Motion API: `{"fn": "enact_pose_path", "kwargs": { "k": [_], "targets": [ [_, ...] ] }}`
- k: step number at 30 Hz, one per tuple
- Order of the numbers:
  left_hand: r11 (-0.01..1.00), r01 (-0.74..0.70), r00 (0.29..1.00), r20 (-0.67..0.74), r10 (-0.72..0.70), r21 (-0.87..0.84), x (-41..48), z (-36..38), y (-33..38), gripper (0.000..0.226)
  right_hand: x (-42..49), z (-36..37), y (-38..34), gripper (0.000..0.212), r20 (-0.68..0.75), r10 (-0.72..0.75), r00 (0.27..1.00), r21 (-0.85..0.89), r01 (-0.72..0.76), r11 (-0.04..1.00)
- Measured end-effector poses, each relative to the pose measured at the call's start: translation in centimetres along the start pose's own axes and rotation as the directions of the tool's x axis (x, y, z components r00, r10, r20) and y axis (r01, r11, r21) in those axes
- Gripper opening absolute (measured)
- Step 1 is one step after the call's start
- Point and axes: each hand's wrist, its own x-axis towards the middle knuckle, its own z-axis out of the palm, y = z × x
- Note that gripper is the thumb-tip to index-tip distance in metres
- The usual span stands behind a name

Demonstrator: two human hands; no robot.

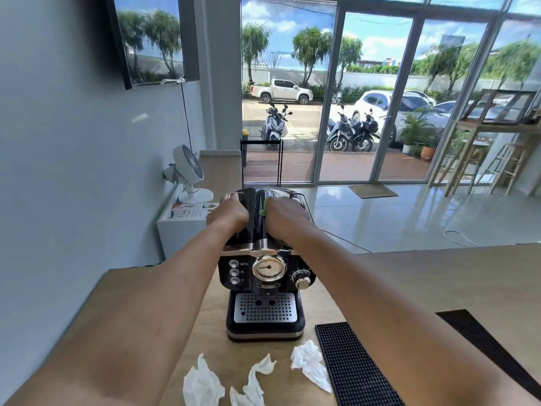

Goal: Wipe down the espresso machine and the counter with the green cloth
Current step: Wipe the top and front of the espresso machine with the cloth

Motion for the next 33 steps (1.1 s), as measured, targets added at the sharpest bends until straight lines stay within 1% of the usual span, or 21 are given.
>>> {"fn": "enact_pose_path", "kwargs": {
  "k": [4,6,8,12,14,17,19,20,23,25,27,29,30,31,32,33],
  "targets": [
    [1.000,-0.011,0.999,0.042,0.011,-0.002,-0.5,-0.1,-0.3,0.073,-2.6,0.4,-0.6,0.031,-0.007,-0.015,1.000,-0.084,0.015,0.996],
    [1.000,-0.019,0.999,0.036,0.019,-0.008,-1.0,-0.3,-0.2,0.073,-3.9,0.7,-0.4,0.022,-0.021,-0.045,0.999,-0.095,0.043,0.995],
    [0.999,-0.016,1.000,0.025,0.016,-0.037,-1.3,-0.3,-0.2,0.073,-5.3,0.9,0.0,0.019,-0.038,-0.076,0.996,-0.107,0.072,0.992],
    [0.988,0.001,1.000,0.004,0.000,-0.155,-1.4,-0.4,-0.5,0.075,-7.5,1.9,1.2,0.028,-0.106,-0.151,0.983,-0.045,0.147,0.988],
    [0.972,0.021,1.000,0.002,-0.021,-0.232,-1.5,-0.5,-0.8,0.075,-8.6,1.8,1.9,0.032,-0.079,-0.162,0.984,0.006,0.163,0.987],
    [0.934,0.025,1.000,0.006,-0.024,-0.356,-1.6,-0.4,-1.2,0.069,-9.7,0.2,3.1,0.031,0.029,-0.160,0.987,0.125,0.155,0.980],
    [0.926,0.023,1.000,-0.003,-0.026,-0.378,-1.7,-0.4,-1.4,0.062,-9.6,-1.8,3.6,0.029,0.124,-0.177,0.976,0.255,0.141,0.956],
    [0.925,0.018,1.000,-0.011,-0.024,-0.380,-1.7,-0.4,-1.6,0.059,-9.1,-2.8,3.9,0.027,0.134,-0.172,0.976,0.334,0.119,0.935],
    [0.921,0.017,1.000,-0.014,-0.024,-0.389,-1.7,-0.3,-1.8,0.057,-5.7,-5.3,4.5,0.017,0.059,-0.043,0.997,0.571,0.002,0.821],
    [0.920,0.011,1.000,-0.014,-0.018,-0.391,-1.8,-0.4,-1.8,0.055,-2.2,-5.9,4.4,0.015,0.068,0.030,0.997,0.677,-0.069,0.733],
    [0.916,0.013,1.000,-0.002,-0.015,-0.400,-1.9,-0.3,-1.8,0.058,1.5,-5.3,4.2,0.021,0.085,0.087,0.993,0.735,-0.121,0.667],
    [0.909,0.009,1.000,0.002,-0.009,-0.416,-1.6,-0.2,-1.9,0.062,5.1,-3.9,3.7,0.032,0.109,0.120,0.987,0.785,-0.159,0.599],
    [0.904,0.012,1.000,0.010,-0.009,-0.427,-1.5,-0.1,-2.0,0.064,6.5,-3.1,3.5,0.037,0.108,0.132,0.985,0.788,-0.166,0.593],
    [0.898,0.018,1.000,0.015,-0.013,-0.439,-1.4,-0.1,-2.1,0.066,7.8,-2.3,3.1,0.040,0.089,0.141,0.986,0.765,-0.159,0.624],
    [0.896,0.018,1.000,0.012,-0.015,-0.445,-1.2,0.0,-2.2,0.067,8.8,-1.4,3.0,0.042,0.049,0.147,0.988,0.709,-0.138,0.691],
    [0.898,0.012,1.000,0.003,-0.012,-0.441,-1.3,-0.1,-2.2,0.069,9.3,-0.7,2.9,0.041,-0.010,0.142,0.990,0.615,-0.106,0.781]
  ]
}}
